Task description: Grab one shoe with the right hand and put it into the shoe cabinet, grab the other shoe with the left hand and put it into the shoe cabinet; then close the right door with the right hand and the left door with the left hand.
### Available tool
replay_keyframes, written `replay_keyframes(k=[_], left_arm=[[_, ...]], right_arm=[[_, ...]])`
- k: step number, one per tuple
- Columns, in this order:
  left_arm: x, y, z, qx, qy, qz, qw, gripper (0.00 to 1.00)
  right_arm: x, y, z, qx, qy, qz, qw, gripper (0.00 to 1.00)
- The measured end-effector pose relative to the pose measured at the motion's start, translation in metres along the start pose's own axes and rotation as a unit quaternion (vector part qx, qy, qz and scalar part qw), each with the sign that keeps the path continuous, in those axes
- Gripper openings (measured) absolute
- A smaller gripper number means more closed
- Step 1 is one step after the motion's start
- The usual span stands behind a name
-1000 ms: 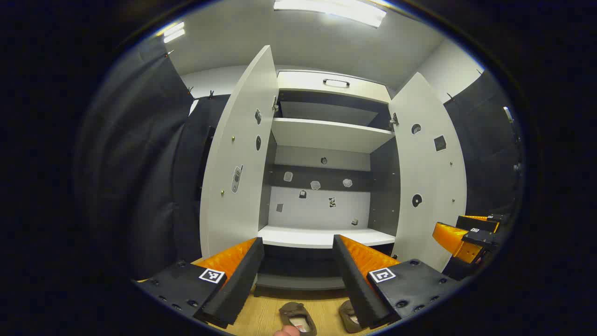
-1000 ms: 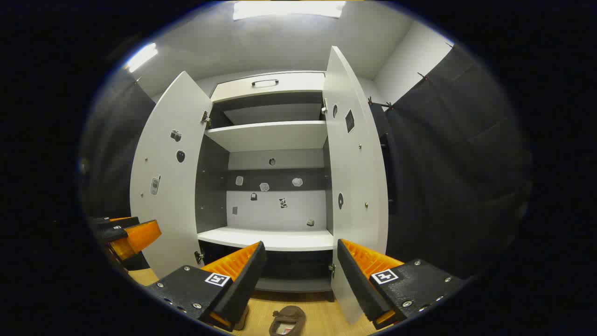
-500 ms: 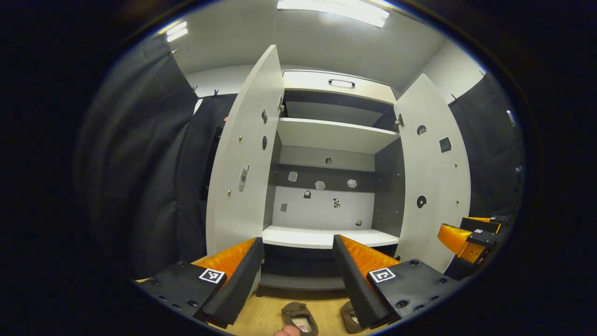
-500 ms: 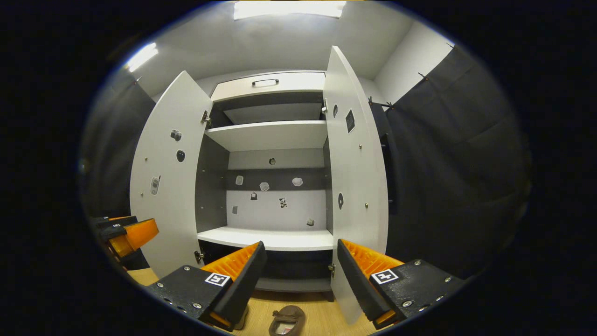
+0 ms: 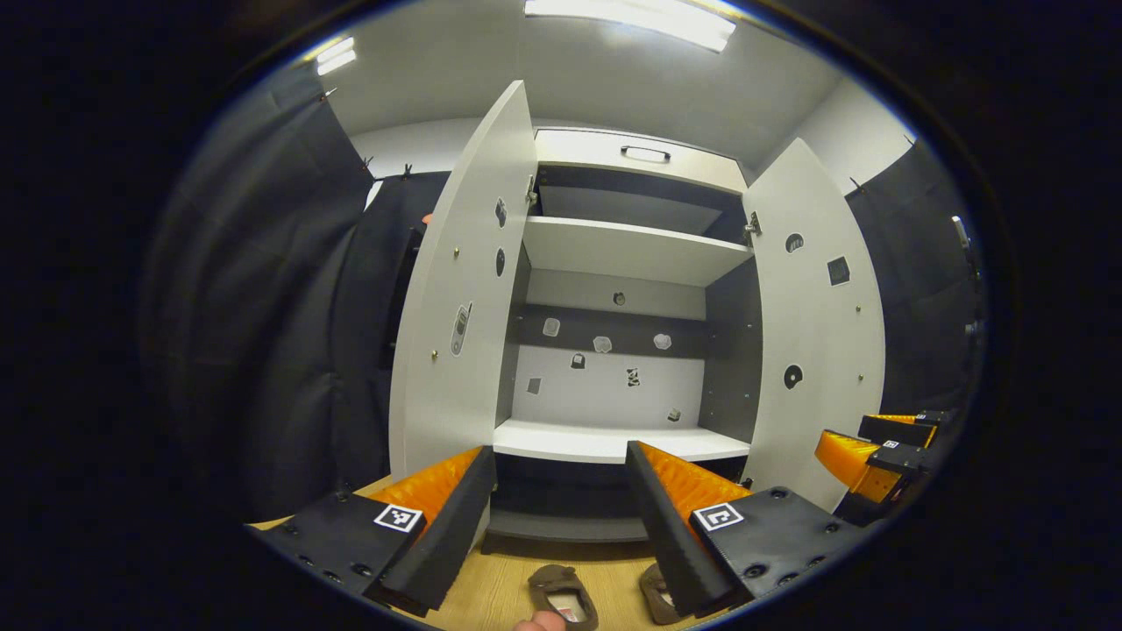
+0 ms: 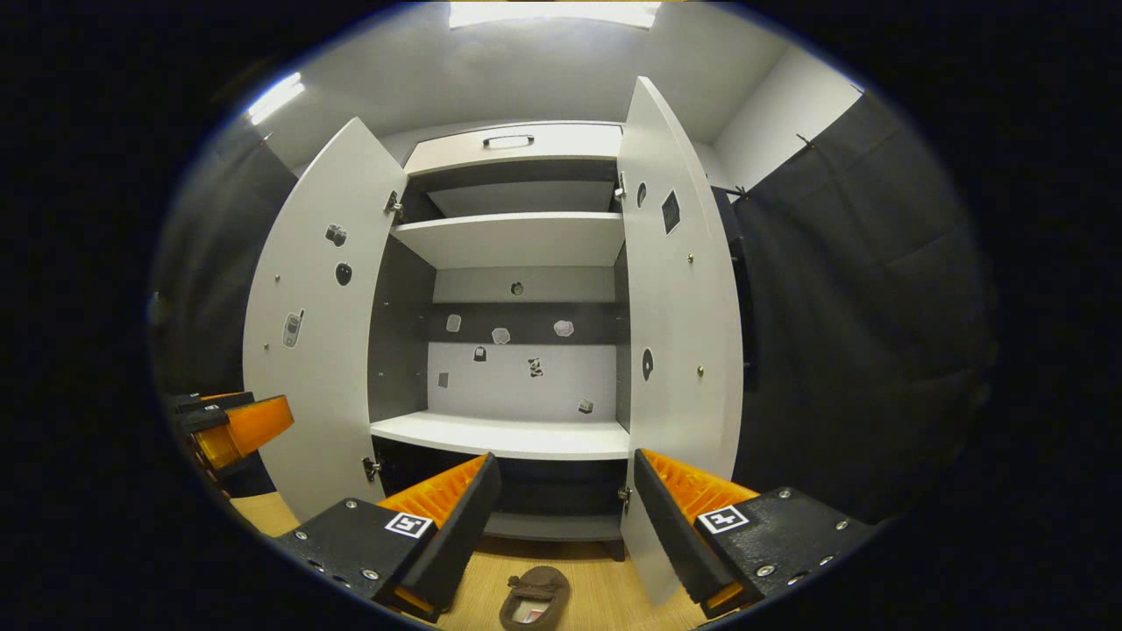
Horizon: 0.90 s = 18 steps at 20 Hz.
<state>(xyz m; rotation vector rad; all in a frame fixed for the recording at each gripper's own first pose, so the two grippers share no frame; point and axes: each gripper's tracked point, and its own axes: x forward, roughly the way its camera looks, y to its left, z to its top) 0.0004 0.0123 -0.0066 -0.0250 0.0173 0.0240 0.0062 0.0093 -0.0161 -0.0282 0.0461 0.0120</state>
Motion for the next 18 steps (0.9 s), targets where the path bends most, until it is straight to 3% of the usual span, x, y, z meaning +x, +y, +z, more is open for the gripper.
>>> replay_keyframes(k=[10,14,18], left_arm=[[-0.004,0.007,-0.003,0.005,0.001,0.009,1.000,0.96],[-0.004,0.008,-0.004,0.007,0.001,0.015,1.000,0.96],[-0.005,0.012,-0.009,0.010,0.007,0.018,1.000,0.96]], right_arm=[[0.035,0.013,-0.056,-0.016,0.047,0.012,0.999,0.94],[0.050,0.014,-0.130,-0.036,0.107,0.016,0.994,0.94],[0.049,0.011,-0.227,-0.054,0.204,0.021,0.977,0.94]])
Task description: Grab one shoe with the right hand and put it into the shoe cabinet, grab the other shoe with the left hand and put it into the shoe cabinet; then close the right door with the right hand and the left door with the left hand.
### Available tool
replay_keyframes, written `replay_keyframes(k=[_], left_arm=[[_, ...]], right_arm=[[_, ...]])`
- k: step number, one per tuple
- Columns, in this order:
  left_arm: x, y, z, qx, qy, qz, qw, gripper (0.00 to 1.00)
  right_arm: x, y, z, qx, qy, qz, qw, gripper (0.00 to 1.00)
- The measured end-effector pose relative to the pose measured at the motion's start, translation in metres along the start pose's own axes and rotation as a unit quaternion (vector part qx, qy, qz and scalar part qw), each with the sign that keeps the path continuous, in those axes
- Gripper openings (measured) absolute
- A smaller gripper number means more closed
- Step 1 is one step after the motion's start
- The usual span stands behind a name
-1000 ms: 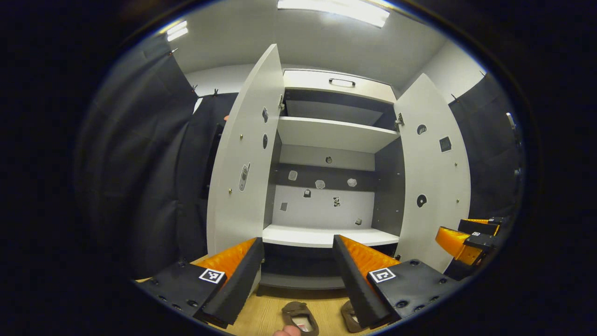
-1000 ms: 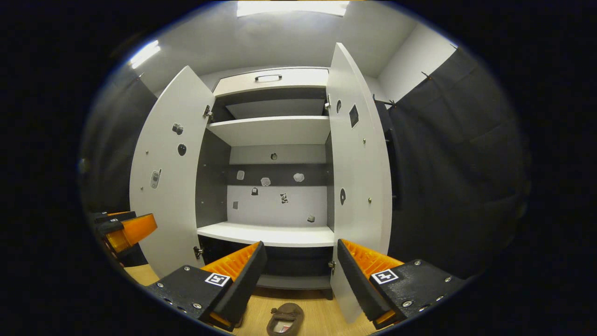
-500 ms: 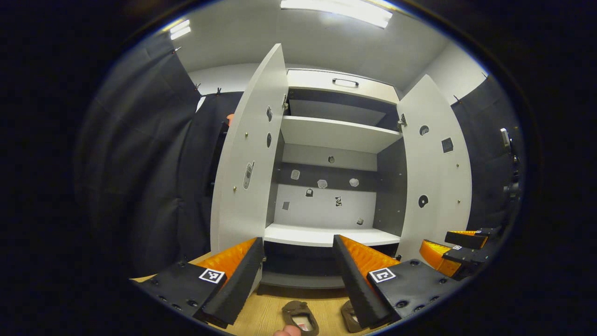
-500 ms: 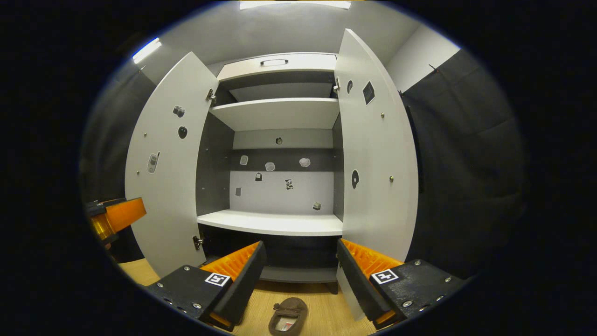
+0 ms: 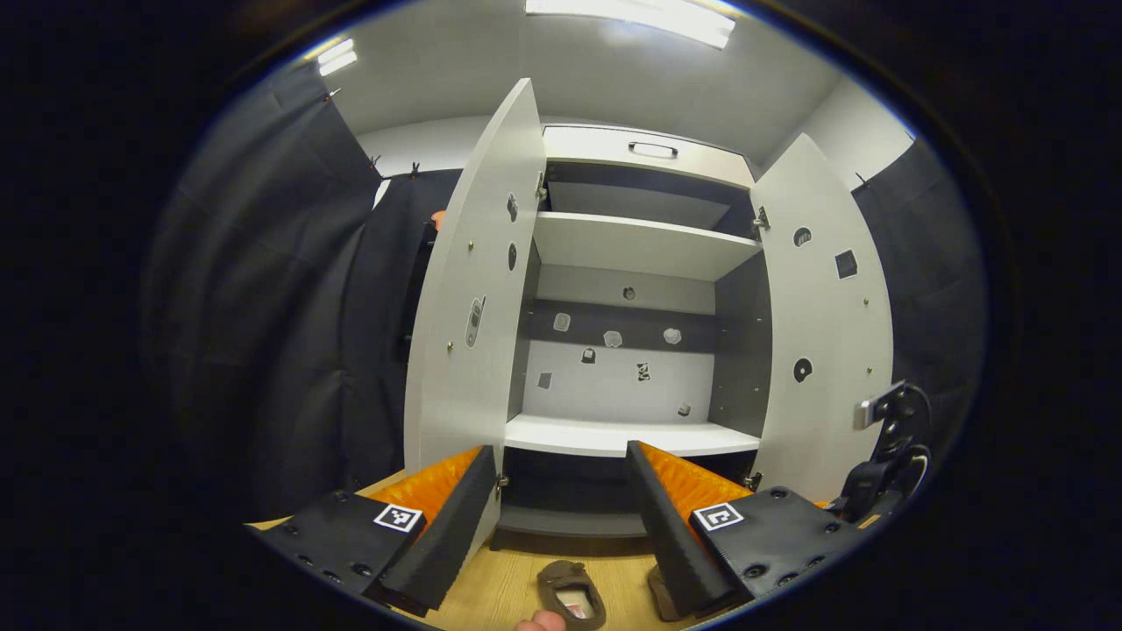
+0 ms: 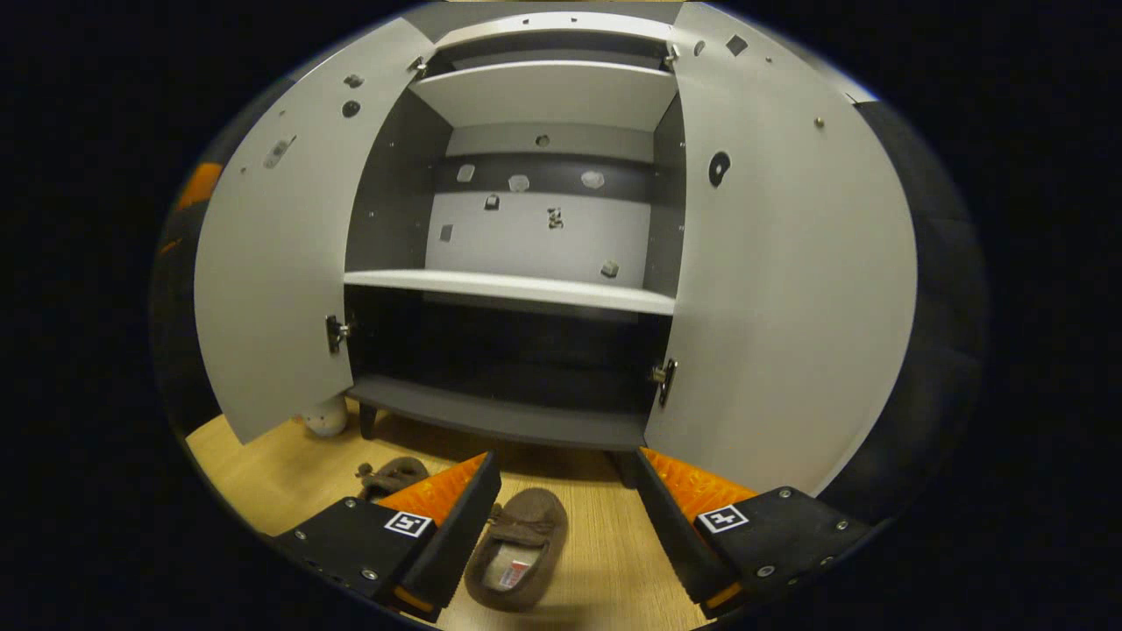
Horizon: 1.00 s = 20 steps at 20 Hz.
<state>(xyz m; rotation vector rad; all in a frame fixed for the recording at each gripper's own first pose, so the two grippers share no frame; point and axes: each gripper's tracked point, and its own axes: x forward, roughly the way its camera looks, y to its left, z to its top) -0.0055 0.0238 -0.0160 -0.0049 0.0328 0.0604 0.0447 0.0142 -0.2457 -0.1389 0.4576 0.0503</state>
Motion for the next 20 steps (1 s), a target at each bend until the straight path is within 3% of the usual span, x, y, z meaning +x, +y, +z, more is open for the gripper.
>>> replay_keyframes(k=[4,8,14,20], left_arm=[[0.000,0.006,-0.001,0.000,0.001,0.007,1.000,0.96],[0.001,0.010,-0.005,0.000,0.004,0.013,1.000,0.96],[0.002,0.012,-0.012,-0.001,0.011,0.016,1.000,0.96],[0.003,0.012,-0.020,-0.002,0.022,0.017,1.000,0.96]], right_arm=[[0.022,0.001,-0.076,-0.003,0.083,0.000,0.997,0.94],[0.028,-0.007,-0.124,-0.009,0.133,-0.017,0.991,0.95],[0.055,-0.001,-0.149,-0.022,0.160,-0.007,0.987,0.93],[0.086,0.014,-0.169,-0.008,0.181,0.031,0.983,0.87]])
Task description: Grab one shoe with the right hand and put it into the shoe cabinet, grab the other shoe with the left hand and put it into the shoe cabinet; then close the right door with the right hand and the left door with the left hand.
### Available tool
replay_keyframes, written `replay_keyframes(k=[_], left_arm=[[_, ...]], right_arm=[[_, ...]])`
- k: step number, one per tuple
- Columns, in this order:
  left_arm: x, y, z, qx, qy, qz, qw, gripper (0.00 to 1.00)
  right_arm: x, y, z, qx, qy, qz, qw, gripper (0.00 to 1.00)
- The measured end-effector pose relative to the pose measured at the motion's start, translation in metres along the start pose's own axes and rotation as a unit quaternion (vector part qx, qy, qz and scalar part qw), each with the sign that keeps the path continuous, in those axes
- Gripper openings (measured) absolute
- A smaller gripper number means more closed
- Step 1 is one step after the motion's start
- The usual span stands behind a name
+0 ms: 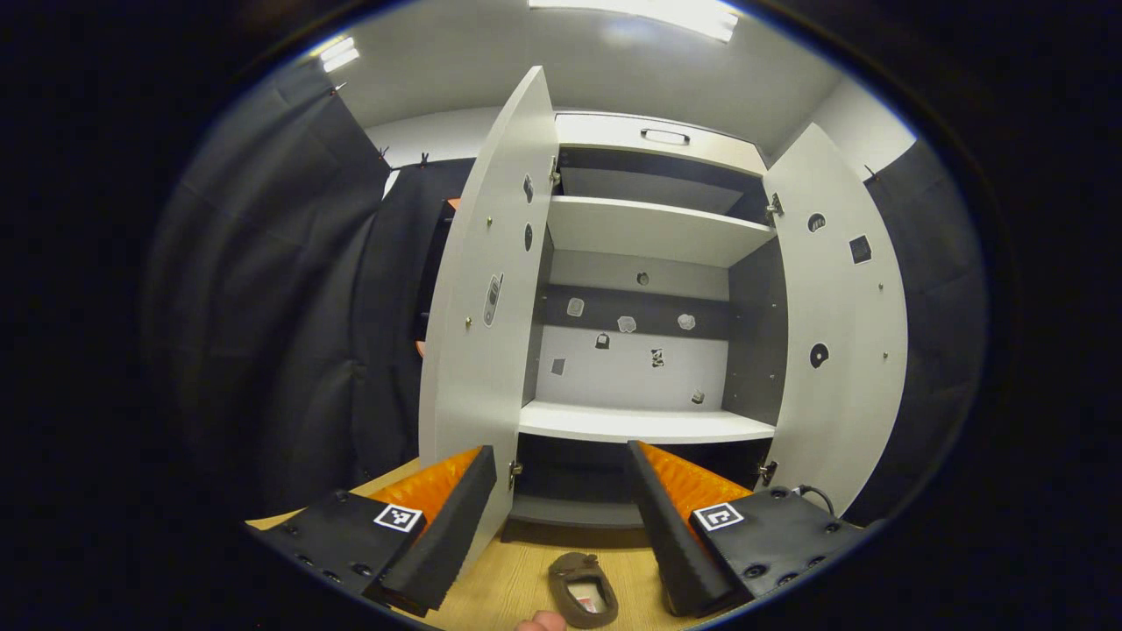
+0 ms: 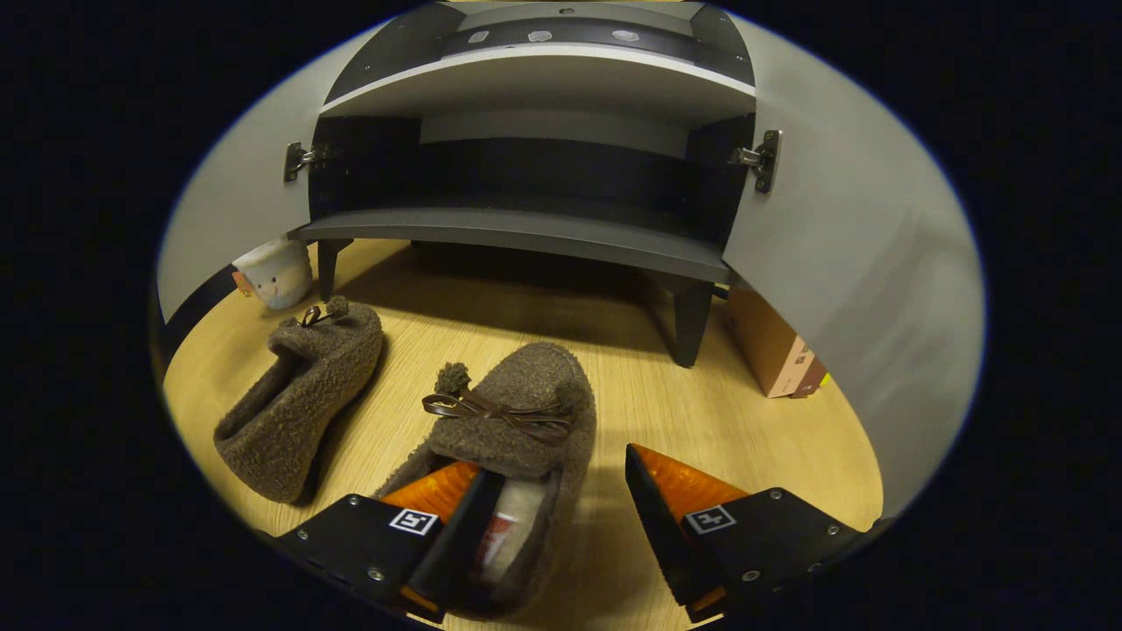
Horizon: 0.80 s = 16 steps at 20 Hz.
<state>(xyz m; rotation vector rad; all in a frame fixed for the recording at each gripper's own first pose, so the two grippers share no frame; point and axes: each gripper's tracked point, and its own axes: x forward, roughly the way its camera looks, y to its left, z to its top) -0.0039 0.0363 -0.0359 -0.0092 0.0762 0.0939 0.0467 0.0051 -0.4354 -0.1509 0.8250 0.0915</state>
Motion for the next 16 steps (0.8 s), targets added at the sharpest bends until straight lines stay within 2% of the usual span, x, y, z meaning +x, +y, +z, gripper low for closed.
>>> replay_keyframes(k=[3,5,7,9,10,13,14,16], left_arm=[[-0.001,0.002,-0.003,0.001,0.007,0.003,1.000,0.96],[-0.002,0.004,-0.004,0.004,0.007,0.006,1.000,0.96],[-0.002,0.005,-0.004,0.008,0.008,0.007,1.000,0.96],[-0.001,0.004,-0.005,0.010,0.009,0.007,1.000,0.96],[-0.001,0.003,-0.005,0.009,0.010,0.006,1.000,0.94],[-0.004,0.001,-0.005,0.005,0.009,0.002,1.000,0.96],[-0.004,0.001,-0.004,0.005,0.008,0.001,1.000,0.94],[-0.004,-0.001,-0.003,0.006,0.006,-0.001,1.000,0.94]], right_arm=[[0.013,-0.016,-0.001,0.040,0.013,-0.011,0.999,0.78],[0.014,-0.016,-0.006,0.077,0.026,0.000,0.997,0.73],[0.015,-0.012,-0.004,0.068,0.018,0.010,0.997,0.69],[0.018,-0.001,-0.002,0.054,0.010,0.014,0.998,0.54],[0.016,-0.001,-0.001,0.049,0.009,0.007,0.999,0.42],[0.014,-0.010,-0.001,0.028,0.006,-0.020,0.999,0.24],[0.015,-0.008,-0.001,0.029,0.005,-0.020,0.999,0.09],[0.012,-0.008,-0.001,0.036,0.006,-0.017,0.999,0.05]])
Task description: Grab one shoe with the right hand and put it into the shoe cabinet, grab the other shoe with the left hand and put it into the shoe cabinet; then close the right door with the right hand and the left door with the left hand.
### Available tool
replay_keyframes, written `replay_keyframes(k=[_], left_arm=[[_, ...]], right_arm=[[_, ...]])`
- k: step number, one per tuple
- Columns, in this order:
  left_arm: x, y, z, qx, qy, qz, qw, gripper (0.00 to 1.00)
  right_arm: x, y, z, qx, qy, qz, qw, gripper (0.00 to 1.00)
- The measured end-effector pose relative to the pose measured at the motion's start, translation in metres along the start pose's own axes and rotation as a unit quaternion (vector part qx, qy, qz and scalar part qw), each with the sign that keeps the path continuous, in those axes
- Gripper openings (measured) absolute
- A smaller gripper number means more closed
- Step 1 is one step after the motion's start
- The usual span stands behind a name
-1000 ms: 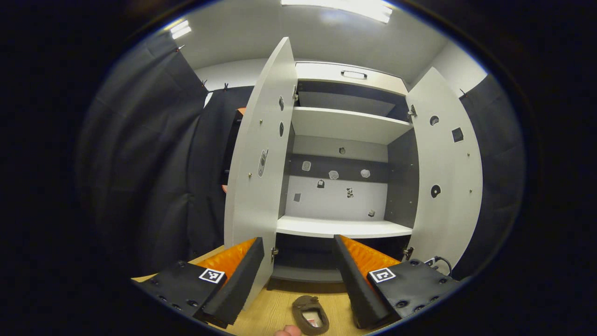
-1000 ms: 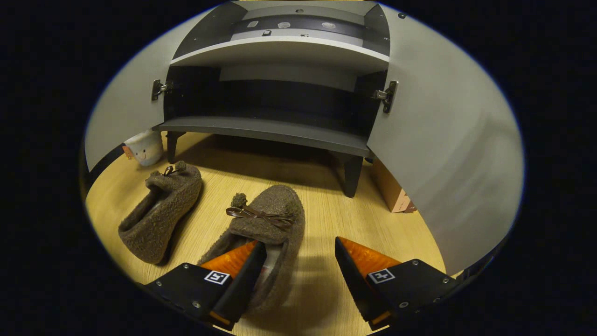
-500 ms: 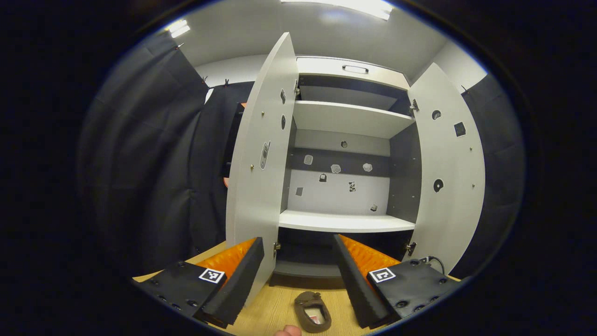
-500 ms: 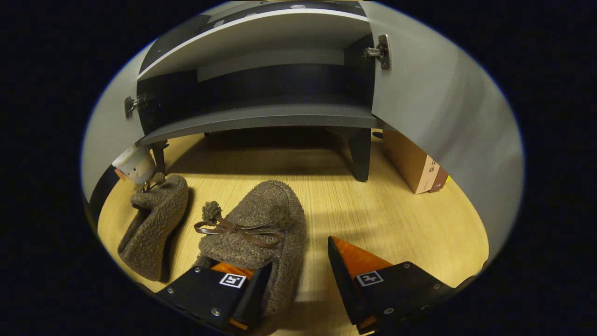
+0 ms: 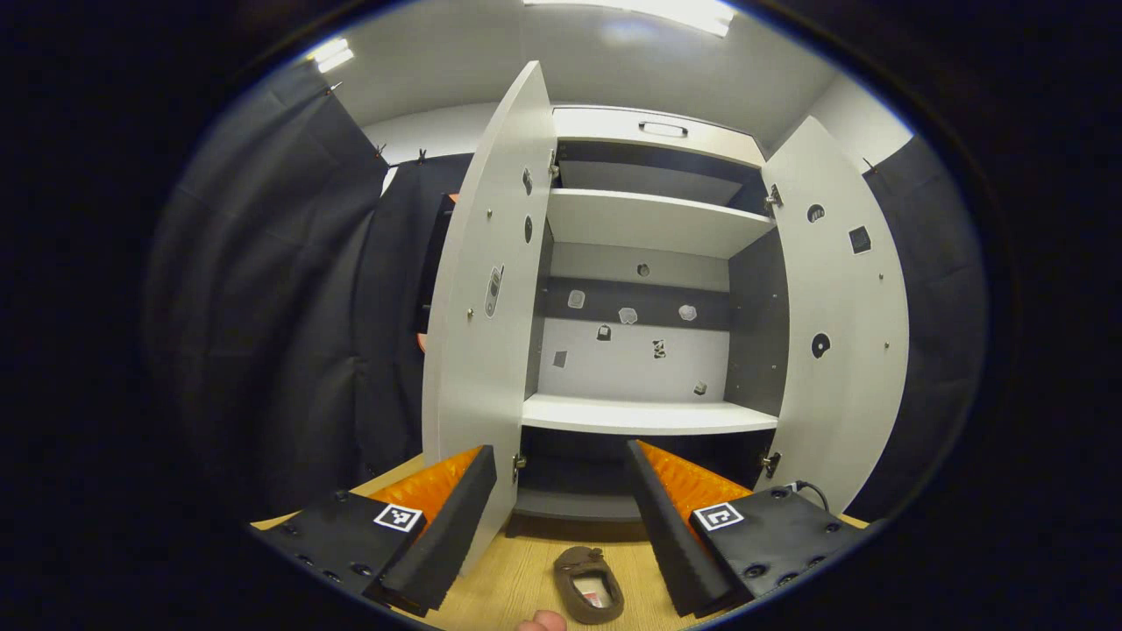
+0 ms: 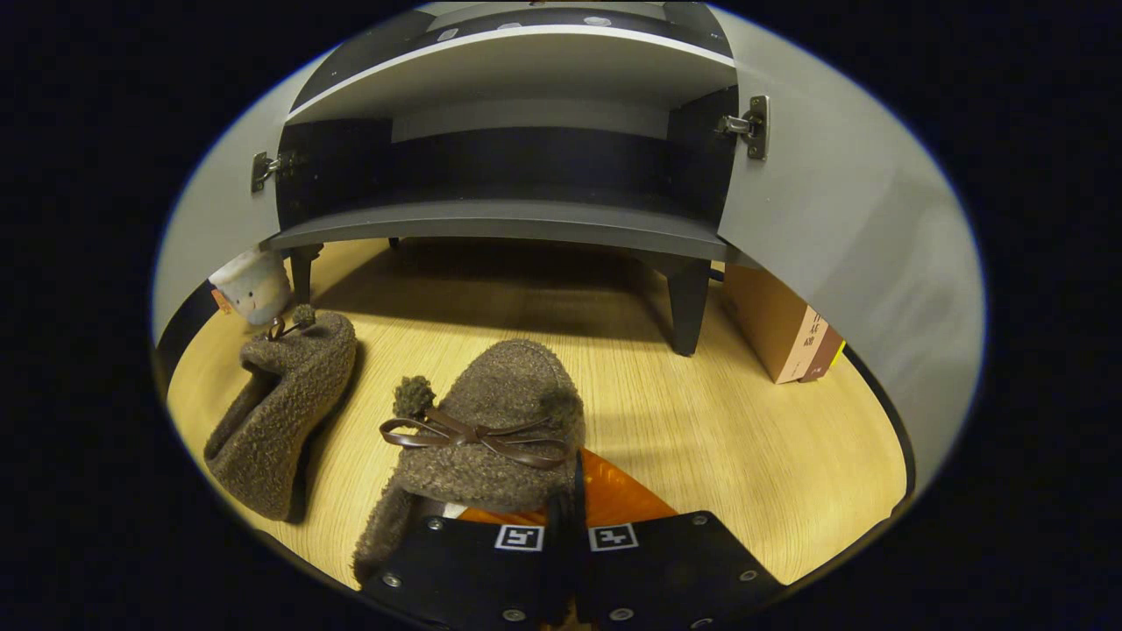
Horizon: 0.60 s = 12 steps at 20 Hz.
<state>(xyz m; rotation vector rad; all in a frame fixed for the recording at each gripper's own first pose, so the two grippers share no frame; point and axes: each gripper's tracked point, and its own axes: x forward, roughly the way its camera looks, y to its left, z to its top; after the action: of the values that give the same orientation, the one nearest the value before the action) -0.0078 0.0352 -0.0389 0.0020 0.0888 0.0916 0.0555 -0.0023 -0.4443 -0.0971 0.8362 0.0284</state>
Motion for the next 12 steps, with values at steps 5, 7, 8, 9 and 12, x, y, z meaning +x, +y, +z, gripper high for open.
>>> replay_keyframes(k=[5,7,8,9,12], left_arm=[[-0.003,0.000,-0.002,0.000,0.000,-0.001,1.000,0.96],[-0.002,-0.001,-0.003,0.000,-0.001,-0.002,1.000,0.96],[-0.002,-0.002,-0.003,-0.001,-0.001,-0.003,1.000,0.96],[-0.002,-0.002,-0.006,-0.001,0.001,-0.004,1.000,0.96],[-0.002,-0.007,-0.013,-0.003,0.010,-0.011,1.000,0.96]], right_arm=[[-0.026,0.002,0.015,-0.004,-0.029,0.009,1.000,0.02],[-0.051,0.002,0.036,0.000,-0.058,0.013,0.998,0.02],[-0.066,0.002,0.048,0.003,-0.074,0.016,0.997,0.02],[-0.079,0.003,0.059,0.005,-0.087,0.020,0.996,0.02],[-0.124,0.011,0.089,0.003,-0.120,0.021,0.993,0.02]])
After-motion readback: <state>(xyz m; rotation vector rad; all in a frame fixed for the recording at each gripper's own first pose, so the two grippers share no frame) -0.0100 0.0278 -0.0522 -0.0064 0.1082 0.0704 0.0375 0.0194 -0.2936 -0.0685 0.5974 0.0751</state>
